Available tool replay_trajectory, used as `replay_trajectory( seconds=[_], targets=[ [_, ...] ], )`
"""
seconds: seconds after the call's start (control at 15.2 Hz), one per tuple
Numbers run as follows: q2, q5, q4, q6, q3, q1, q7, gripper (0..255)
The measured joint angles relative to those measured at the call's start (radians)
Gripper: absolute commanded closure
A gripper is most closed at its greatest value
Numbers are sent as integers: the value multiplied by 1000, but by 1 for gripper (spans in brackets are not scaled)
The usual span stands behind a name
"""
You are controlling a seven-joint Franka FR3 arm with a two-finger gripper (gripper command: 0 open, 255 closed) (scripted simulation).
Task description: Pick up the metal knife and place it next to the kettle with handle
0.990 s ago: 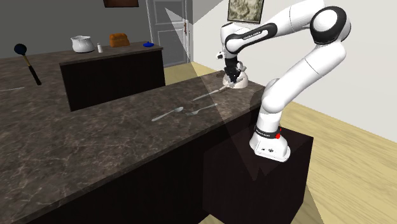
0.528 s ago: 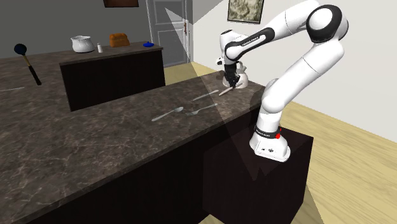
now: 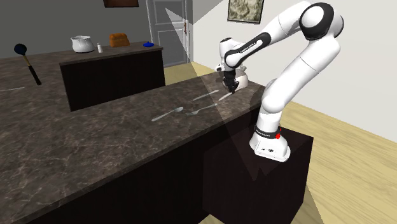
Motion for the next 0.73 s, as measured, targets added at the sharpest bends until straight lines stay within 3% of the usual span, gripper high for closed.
replay_trajectory(
  seconds=[0.46,0.53,0.73],
  targets=[
    [16,-5,-11,28,-8,1,5,255],
    [16,-5,-11,28,-8,1,5,0],
    [16,-5,-11,28,-8,1,5,0]
  ],
)
